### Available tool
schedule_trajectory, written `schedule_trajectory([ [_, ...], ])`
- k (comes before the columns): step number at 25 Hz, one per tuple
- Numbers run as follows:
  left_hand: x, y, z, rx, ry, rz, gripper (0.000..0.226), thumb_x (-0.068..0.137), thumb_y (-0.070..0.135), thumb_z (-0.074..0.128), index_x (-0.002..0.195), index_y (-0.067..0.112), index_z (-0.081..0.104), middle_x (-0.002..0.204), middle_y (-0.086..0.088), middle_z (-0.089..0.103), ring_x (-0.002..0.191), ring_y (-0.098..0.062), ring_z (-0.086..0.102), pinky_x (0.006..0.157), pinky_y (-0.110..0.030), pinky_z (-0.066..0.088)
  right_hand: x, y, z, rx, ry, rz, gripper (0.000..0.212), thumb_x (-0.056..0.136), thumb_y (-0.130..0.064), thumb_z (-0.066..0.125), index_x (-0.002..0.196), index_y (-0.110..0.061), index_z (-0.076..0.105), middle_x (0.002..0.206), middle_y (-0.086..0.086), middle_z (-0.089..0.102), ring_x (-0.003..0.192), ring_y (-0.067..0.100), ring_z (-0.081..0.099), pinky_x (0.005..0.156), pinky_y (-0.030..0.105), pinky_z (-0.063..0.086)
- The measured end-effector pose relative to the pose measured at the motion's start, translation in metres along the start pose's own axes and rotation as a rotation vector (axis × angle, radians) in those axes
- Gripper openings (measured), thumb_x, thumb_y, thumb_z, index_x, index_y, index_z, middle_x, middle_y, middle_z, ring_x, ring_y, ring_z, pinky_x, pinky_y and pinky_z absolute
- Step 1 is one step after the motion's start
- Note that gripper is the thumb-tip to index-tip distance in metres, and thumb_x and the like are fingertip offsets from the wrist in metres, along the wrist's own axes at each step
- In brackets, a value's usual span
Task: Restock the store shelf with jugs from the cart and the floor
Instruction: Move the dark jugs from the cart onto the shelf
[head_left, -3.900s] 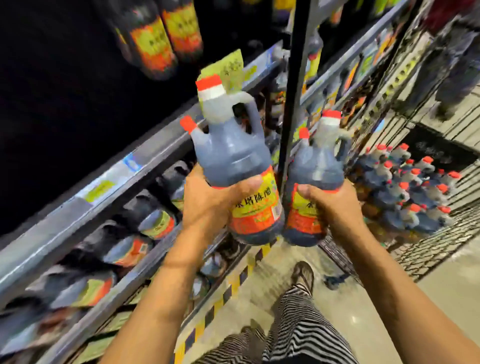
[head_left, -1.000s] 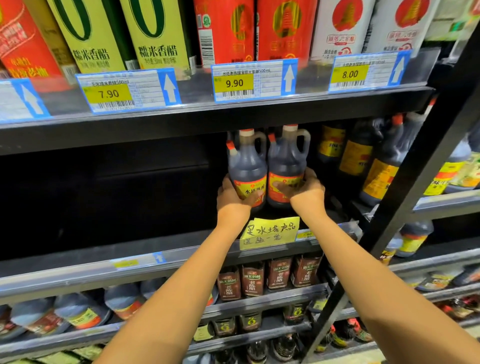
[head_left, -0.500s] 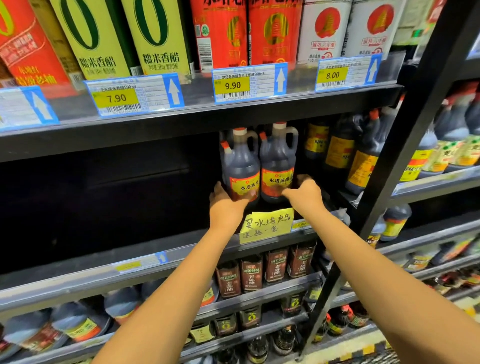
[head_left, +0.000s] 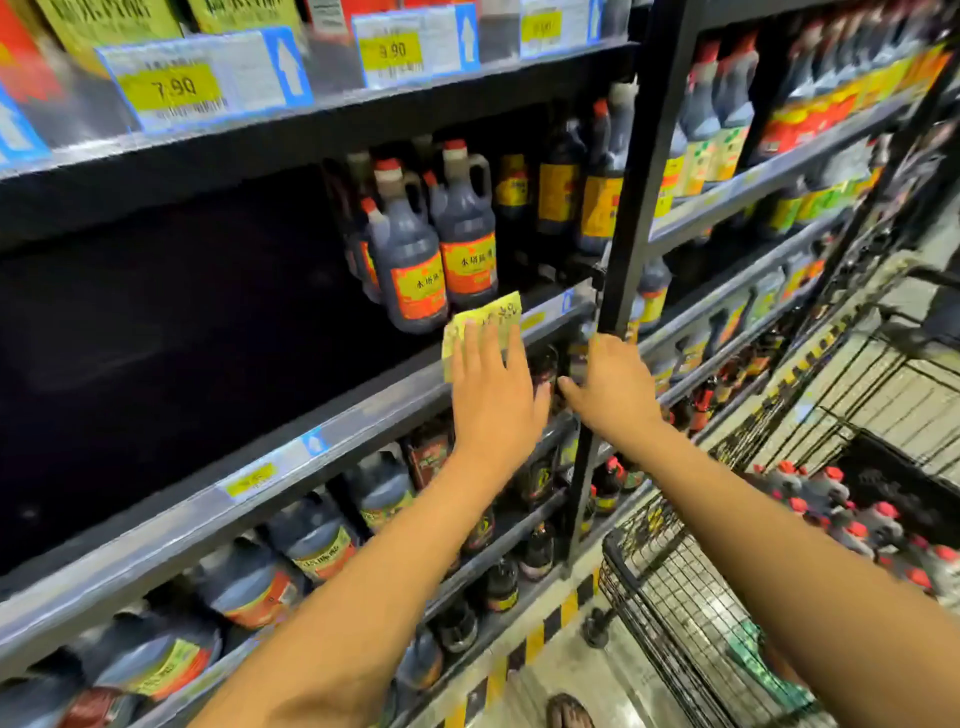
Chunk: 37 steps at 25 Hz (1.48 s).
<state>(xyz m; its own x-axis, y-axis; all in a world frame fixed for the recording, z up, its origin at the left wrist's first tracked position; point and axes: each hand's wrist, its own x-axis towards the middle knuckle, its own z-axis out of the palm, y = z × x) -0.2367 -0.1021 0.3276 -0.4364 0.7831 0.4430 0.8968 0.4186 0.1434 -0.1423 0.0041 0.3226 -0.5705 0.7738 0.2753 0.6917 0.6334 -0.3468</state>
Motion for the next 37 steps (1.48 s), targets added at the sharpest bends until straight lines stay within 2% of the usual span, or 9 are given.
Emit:
schedule_trajectory([
  [3, -0.043, 0.023, 0.032, -0.06, -0.248, 0.114, 0.074, 0.093, 0.045, 0.049, 0.148, 0.003, 0.022, 0.154, -0.021, 0.022, 0.145, -0.038, 0.011, 0.118, -0.047, 0.013, -0.069, 0.034, 0.027, -0.03, -0.101, 0.134, 0.048, 0.081, -0.037, 0.066, 0.112, -0.004, 0.051, 0.111, 0.017, 0.058, 0.107, 0.037, 0.052, 0.083, 0.043, 0.046],
  [8, -0.105, 0.064, 0.091, -0.085, -0.57, 0.232, 0.076, 0.093, 0.05, 0.047, 0.149, 0.006, 0.019, 0.155, -0.018, 0.021, 0.146, -0.034, 0.012, 0.118, -0.044, 0.014, -0.172, 0.091, 0.06, -0.05, -0.308, 0.453, 0.056, 0.084, -0.044, 0.059, 0.119, -0.003, 0.046, 0.121, 0.018, 0.053, 0.113, 0.036, 0.05, 0.091, 0.04, 0.043],
  [12, -0.132, 0.103, 0.14, -0.085, -0.697, 0.366, 0.079, 0.09, 0.052, 0.05, 0.148, 0.006, 0.023, 0.153, -0.017, 0.026, 0.145, -0.034, 0.015, 0.118, -0.043, 0.015, -0.222, 0.147, 0.072, -0.026, -0.37, 0.734, 0.055, 0.084, -0.043, 0.06, 0.119, -0.003, 0.046, 0.123, 0.019, 0.054, 0.111, 0.037, 0.051, 0.091, 0.041, 0.045],
  [17, -0.14, 0.148, 0.212, -0.035, -0.906, 0.509, 0.082, 0.09, 0.055, 0.048, 0.149, 0.006, 0.019, 0.156, -0.019, 0.018, 0.145, -0.033, 0.012, 0.118, -0.044, 0.015, -0.254, 0.22, 0.084, 0.011, -0.391, 0.981, 0.057, 0.086, -0.042, 0.06, 0.125, -0.004, 0.045, 0.125, 0.019, 0.053, 0.114, 0.038, 0.051, 0.092, 0.04, 0.044],
  [20, -0.141, 0.173, 0.251, 0.012, -1.015, 0.558, 0.084, 0.089, 0.06, 0.047, 0.148, 0.007, 0.021, 0.155, -0.021, 0.019, 0.145, -0.034, 0.015, 0.117, -0.044, 0.017, -0.259, 0.266, 0.094, 0.009, -0.427, 1.087, 0.055, 0.083, -0.042, 0.064, 0.119, -0.003, 0.049, 0.119, 0.021, 0.059, 0.109, 0.038, 0.055, 0.089, 0.04, 0.046],
  [23, -0.133, 0.201, 0.289, 0.002, -1.083, 0.564, 0.084, 0.086, 0.06, 0.052, 0.147, 0.009, 0.023, 0.154, -0.02, 0.023, 0.144, -0.035, 0.018, 0.116, -0.045, 0.02, -0.251, 0.307, 0.104, 0.009, -0.438, 1.076, 0.043, 0.089, -0.032, 0.056, 0.118, 0.0, 0.052, 0.12, 0.021, 0.057, 0.112, 0.04, 0.053, 0.092, 0.042, 0.045],
  [27, -0.116, 0.247, 0.334, -0.027, -1.117, 0.619, 0.086, 0.087, 0.054, 0.055, 0.15, 0.01, 0.016, 0.155, -0.019, 0.02, 0.145, -0.033, 0.016, 0.117, -0.042, 0.014, -0.239, 0.358, 0.123, 0.206, -0.276, 1.246, 0.061, 0.081, -0.032, 0.067, 0.128, 0.0, 0.045, 0.121, 0.021, 0.055, 0.112, 0.041, 0.053, 0.09, 0.043, 0.046],
  [33, -0.077, 0.324, 0.405, -0.186, -1.073, 0.667, 0.088, 0.087, 0.042, 0.062, 0.152, 0.011, 0.01, 0.16, -0.01, 0.01, 0.148, -0.025, 0.008, 0.119, -0.036, 0.009, -0.23, 0.413, 0.149, 0.34, -0.139, 1.372, 0.04, 0.081, -0.02, 0.068, 0.114, -0.002, 0.055, 0.114, 0.021, 0.061, 0.108, 0.037, 0.056, 0.089, 0.039, 0.044],
  [37, -0.059, 0.356, 0.453, -0.371, -1.116, 0.641, 0.081, 0.083, 0.039, 0.069, 0.148, 0.011, 0.029, 0.152, -0.014, 0.034, 0.143, -0.028, 0.026, 0.116, -0.039, 0.021, -0.23, 0.432, 0.168, 0.352, -0.047, 1.377, 0.031, 0.084, -0.019, 0.065, 0.106, 0.001, 0.062, 0.105, 0.022, 0.063, 0.1, 0.036, 0.058, 0.083, 0.036, 0.043],
])
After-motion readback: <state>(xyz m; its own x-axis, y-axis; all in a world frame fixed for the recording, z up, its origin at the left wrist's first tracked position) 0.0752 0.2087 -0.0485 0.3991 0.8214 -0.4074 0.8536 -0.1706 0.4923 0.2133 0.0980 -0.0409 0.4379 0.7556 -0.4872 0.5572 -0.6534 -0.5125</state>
